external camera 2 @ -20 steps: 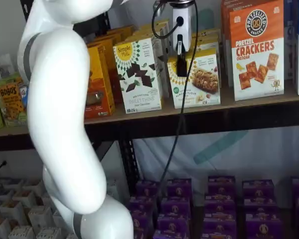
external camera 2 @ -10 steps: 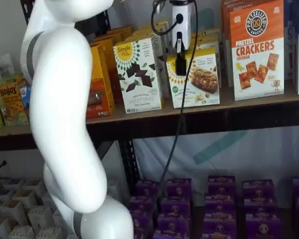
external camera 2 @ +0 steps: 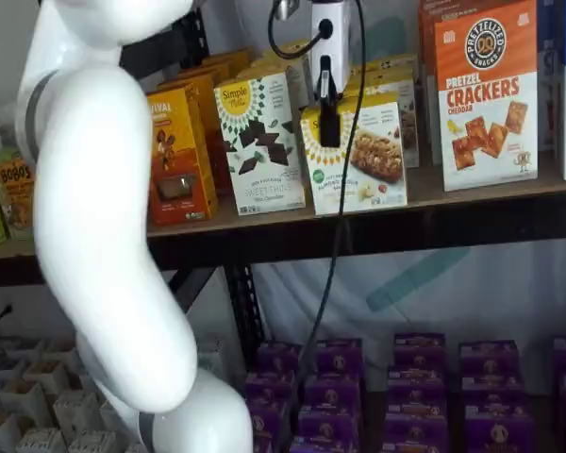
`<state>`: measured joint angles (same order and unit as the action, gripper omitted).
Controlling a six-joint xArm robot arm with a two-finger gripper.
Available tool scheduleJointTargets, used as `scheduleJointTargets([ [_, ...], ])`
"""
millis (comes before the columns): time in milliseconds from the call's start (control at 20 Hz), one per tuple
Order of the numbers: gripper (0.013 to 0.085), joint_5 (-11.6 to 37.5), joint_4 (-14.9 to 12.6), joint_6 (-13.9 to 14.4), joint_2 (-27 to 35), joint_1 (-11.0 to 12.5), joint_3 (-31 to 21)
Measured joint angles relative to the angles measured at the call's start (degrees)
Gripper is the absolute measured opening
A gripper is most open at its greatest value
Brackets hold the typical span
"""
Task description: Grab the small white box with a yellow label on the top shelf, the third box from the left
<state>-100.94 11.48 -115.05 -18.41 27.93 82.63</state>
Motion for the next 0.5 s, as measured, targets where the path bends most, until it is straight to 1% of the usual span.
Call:
scheduleJointTargets([
  [150, 0.0330, -1.6, -1.3, 0.1, -2.9, -0.4, -2.5],
  [500, 0.0330, -2.0, -2.7, 0.0, -9.6, -0.5, -9.2],
])
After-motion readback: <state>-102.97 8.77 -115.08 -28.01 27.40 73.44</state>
